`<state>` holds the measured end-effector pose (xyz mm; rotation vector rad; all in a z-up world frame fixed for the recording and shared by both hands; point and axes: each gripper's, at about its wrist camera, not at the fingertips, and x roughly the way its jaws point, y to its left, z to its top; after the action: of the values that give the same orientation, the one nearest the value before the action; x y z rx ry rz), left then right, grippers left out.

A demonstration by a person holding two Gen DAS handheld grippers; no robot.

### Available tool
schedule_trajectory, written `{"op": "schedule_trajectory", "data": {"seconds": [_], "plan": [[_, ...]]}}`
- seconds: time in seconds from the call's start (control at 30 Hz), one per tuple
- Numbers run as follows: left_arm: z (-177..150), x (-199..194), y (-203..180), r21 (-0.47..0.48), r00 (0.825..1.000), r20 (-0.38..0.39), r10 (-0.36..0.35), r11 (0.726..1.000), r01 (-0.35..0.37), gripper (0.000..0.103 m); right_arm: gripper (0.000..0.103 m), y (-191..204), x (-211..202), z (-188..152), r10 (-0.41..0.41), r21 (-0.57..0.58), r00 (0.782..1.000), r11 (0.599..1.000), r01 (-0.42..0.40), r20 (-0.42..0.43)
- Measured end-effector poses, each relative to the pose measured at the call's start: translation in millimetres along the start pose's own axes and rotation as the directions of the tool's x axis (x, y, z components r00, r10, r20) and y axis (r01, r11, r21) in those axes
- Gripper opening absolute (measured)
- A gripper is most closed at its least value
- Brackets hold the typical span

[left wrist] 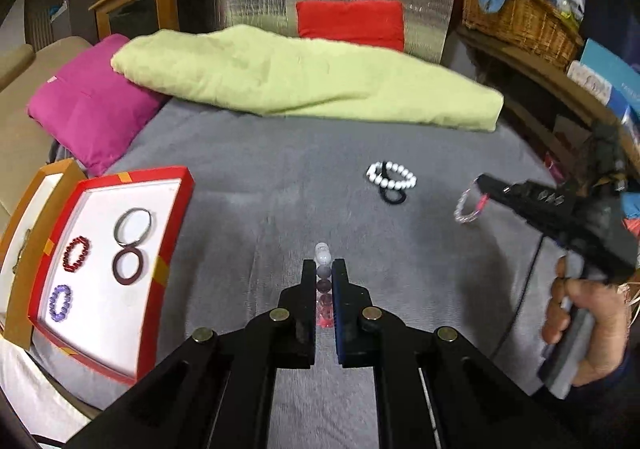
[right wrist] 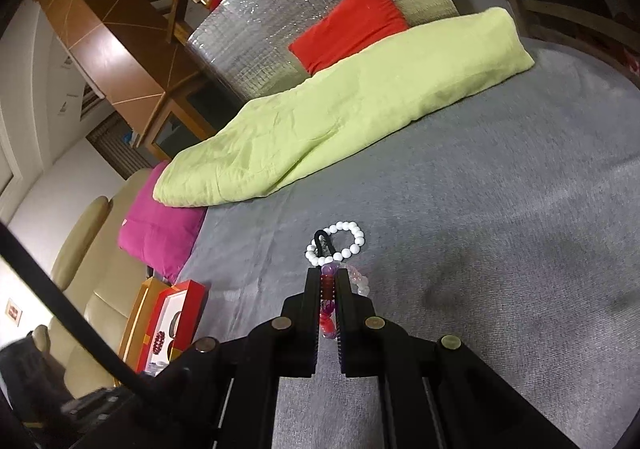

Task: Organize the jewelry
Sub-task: 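Carry the pink bracelet with the left tool while the right tool carries its pink bracelet to the tray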

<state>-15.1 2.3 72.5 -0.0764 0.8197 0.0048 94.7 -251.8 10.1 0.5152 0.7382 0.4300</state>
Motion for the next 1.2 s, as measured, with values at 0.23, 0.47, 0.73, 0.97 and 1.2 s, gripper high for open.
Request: {"op": "schedule_trajectory", "data": {"seconds": [0.23, 0.47, 0.73, 0.97, 1.2], "plan": [[10, -36, -7, 0.019, 0.997, 0.067, -0.026, 1.0, 0.025, 0.007, 0.007, 7, 2, -4, -0.008, -0.036, 1.0, 0.999, 0.008, -0.007], [11, -47, -1, 0.016, 0.996, 0.093, -0.013, 1.0, 0.011, 0.007, 0.007, 11, 0, -6, -0.001, -0.058, 1.0, 0.998, 0.001, -0.006], [-11, -23, 17, -0.02, 0.999, 0.04, 0.006, 1.0, -0.005, 0.007, 0.007, 14, -3, -6, 0.007, -0.071, 1.0, 0.997, -0.007, 0.0], [-14, 2, 33, -0.038, 1.0, 0.005, 0.022, 0.999, -0.022, 0.007, 0.007, 17, 0, -6, 0.007, -0.084, 1.0, 0.996, -0.008, -0.007], [-18, 13, 48, -0.061, 1.0, -0.004, 0.028, 0.998, -0.028, 0.007, 0.007, 25, 2, -7, -0.003, -0.118, 1.0, 0.993, 0.002, -0.005]]}}
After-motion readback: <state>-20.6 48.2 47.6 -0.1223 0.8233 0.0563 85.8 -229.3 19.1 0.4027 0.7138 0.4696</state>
